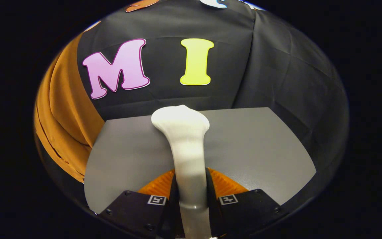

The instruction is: Iron the clothes twice with a garment steamer, once on the left side and once on the right side.

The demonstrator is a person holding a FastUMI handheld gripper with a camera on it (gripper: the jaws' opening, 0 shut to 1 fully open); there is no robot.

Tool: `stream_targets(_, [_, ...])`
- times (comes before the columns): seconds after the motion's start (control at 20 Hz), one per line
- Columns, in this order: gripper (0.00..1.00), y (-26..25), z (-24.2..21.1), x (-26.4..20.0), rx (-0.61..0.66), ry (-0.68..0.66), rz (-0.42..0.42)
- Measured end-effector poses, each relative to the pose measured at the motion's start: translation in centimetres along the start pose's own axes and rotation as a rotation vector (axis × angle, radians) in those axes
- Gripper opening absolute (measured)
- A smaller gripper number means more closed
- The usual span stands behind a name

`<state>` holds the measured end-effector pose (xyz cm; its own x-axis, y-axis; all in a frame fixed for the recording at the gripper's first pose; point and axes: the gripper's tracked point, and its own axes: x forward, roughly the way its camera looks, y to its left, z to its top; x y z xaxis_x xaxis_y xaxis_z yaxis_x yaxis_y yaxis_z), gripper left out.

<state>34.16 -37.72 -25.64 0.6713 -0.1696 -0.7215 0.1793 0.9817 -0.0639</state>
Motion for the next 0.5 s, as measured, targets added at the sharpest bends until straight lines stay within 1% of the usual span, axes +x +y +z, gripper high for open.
stream_targets(0.25, [0.43,-0.2,0.6,-1.0,0.031,-0.031,-0.007])
stream_targets(0.5, [0.42,-0.3,2.2,-5.3,0.061,-0.128,-0.022])
